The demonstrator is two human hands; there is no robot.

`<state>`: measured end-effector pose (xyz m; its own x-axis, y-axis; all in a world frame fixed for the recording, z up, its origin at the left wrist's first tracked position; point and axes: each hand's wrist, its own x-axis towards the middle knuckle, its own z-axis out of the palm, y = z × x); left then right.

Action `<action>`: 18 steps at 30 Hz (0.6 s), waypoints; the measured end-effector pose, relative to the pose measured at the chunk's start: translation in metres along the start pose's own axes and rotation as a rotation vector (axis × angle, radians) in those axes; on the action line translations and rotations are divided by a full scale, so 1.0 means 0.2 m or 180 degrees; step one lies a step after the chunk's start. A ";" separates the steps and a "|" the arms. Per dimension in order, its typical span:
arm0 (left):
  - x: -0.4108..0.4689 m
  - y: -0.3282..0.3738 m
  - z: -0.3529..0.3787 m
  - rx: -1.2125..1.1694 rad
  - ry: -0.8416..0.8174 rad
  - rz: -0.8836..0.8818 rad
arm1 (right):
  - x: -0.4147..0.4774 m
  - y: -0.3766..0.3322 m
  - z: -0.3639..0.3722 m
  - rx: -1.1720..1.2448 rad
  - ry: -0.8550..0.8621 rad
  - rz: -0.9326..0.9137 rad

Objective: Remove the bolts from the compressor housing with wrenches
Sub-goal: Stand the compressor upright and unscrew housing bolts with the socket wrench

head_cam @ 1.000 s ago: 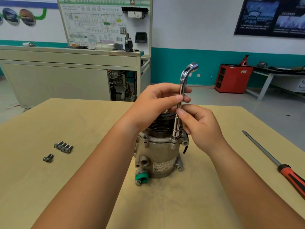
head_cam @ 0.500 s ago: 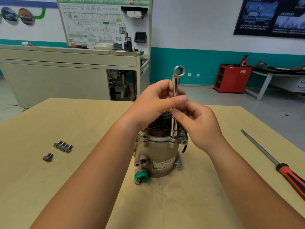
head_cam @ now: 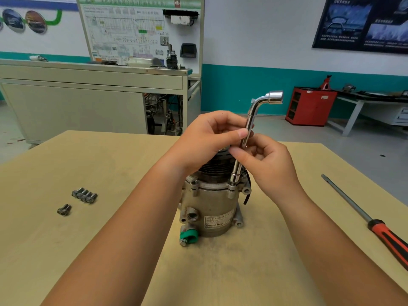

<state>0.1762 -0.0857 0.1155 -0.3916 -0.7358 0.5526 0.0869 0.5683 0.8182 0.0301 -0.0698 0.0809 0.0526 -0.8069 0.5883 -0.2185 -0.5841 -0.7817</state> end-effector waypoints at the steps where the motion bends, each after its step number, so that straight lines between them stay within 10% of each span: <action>1: 0.00 0.00 0.00 -0.0002 0.0009 -0.0007 | 0.00 0.00 0.00 -0.0019 0.0024 -0.0010; 18: 0.01 -0.02 0.00 -0.0025 0.0186 -0.0137 | 0.00 -0.02 0.01 -0.0169 0.0071 0.0021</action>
<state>0.1743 -0.0885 0.1138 -0.3411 -0.7798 0.5250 0.0783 0.5329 0.8425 0.0321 -0.0679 0.0835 0.0293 -0.8083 0.5880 -0.2702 -0.5728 -0.7739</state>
